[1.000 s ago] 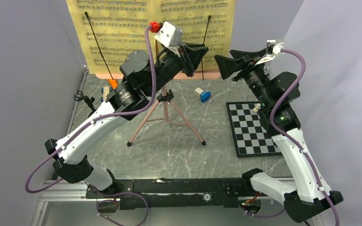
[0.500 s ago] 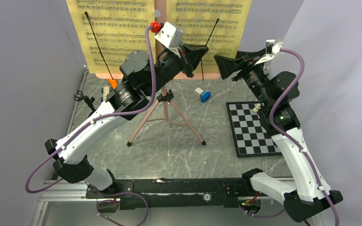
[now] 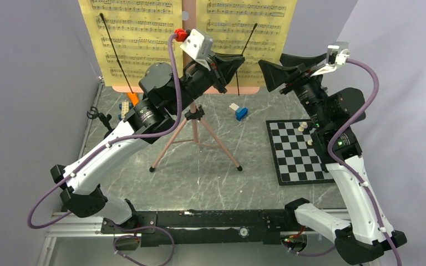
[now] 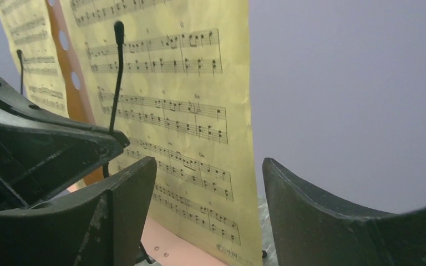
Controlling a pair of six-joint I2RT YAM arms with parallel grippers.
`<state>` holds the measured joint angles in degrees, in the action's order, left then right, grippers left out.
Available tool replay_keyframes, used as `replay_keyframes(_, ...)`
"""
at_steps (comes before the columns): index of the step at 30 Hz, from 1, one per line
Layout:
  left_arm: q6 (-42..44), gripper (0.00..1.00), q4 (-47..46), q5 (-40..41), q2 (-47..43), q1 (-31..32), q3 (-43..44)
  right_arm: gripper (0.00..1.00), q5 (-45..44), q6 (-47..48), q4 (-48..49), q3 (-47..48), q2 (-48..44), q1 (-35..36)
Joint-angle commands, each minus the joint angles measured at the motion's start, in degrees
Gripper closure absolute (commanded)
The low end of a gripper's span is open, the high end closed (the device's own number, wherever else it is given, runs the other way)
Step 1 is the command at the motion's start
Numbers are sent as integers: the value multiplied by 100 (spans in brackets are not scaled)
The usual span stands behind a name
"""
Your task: Pack up the instrument practice props
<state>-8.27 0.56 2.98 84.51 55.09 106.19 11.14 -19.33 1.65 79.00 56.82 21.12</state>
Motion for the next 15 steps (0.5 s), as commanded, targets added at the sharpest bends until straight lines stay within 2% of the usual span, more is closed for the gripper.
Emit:
replay_keyframes(1, -72, 100, -320, -209, -335, 11, -156, 28, 162, -156, 244, 338, -21, -32)
replay_keyframes(10, -37, 100, -403, -210, -496, 10, -338, 48, 41, -144, 214, 410, 71, -47)
replay_keyframes(15, -10, 100, -463, -185, -549, 10, -432, 63, 17, -106, 170, 495, 123, -56)
